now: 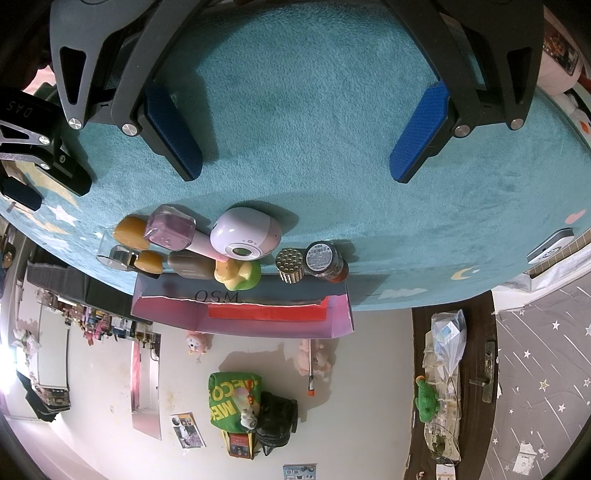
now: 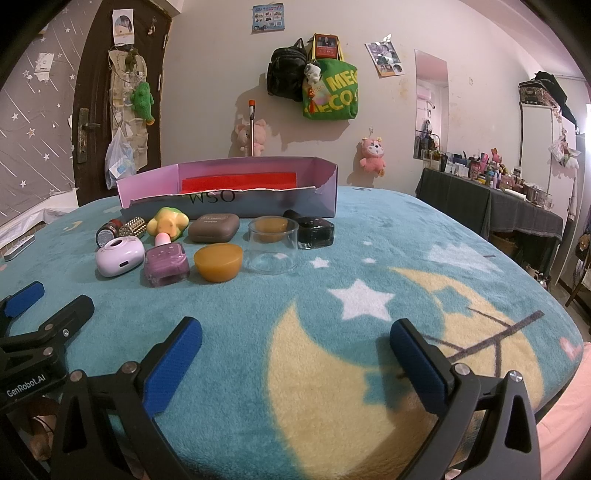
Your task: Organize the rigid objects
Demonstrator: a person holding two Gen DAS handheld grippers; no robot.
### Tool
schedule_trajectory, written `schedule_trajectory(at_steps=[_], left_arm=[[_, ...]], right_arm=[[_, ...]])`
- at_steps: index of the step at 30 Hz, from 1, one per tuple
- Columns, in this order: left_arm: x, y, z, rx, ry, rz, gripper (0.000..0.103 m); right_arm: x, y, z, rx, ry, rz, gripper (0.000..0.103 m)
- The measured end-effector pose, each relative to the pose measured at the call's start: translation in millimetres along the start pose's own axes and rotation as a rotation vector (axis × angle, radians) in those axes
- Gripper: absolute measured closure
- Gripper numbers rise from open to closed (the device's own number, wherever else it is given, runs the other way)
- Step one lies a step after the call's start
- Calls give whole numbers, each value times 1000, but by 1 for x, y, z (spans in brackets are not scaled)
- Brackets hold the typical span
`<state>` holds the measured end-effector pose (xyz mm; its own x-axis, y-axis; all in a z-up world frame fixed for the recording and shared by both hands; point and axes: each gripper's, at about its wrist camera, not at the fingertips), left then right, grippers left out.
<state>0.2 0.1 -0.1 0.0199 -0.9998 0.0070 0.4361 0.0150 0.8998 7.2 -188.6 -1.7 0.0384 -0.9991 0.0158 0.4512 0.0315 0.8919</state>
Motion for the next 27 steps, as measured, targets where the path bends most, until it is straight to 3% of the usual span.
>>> schedule_trajectory(at_steps=[20,27], left_arm=[[0,1,0,-15,-2,-3,0],[-3,16,-2,-37,-11,-2,0]], right_arm=[[0,0,0,-3,2,0,0],[1,8,0,-25,18,2,0]])
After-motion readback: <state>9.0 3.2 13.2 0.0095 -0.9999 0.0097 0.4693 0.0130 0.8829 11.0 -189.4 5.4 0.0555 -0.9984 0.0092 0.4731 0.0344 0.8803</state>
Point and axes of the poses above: each gripper's, at about its wrist camera, not at the fingertips, and z roughly against the way its jaws point, x to its right, y to its top, and after that the axes turned 1 degree about y, right-handed
